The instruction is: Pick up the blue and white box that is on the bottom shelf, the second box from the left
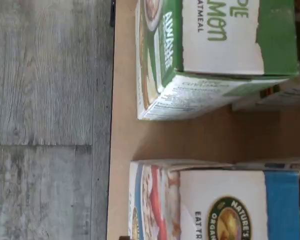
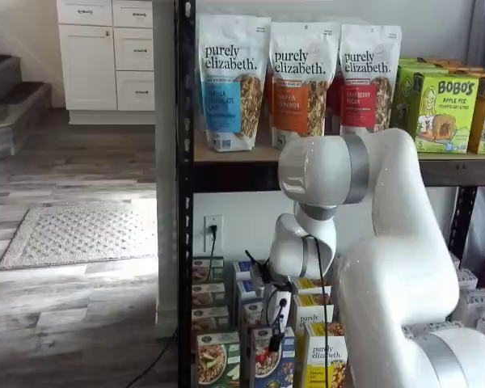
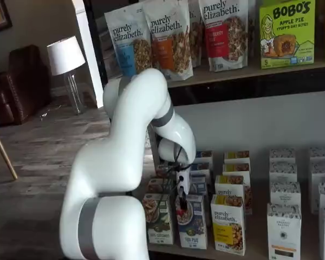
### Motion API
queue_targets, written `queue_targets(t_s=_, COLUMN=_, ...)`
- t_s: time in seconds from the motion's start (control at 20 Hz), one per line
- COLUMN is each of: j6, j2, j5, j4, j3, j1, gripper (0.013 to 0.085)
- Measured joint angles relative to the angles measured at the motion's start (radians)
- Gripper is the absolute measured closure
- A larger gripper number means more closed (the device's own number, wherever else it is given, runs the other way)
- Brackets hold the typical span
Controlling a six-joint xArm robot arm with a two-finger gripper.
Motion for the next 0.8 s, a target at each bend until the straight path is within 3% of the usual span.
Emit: queue_targets(t_s=0.8, j6=0.045, j2=0.016, j5=0.006, j4=-0.056, j3=-0.005, j1=-0.003, gripper=0.0130)
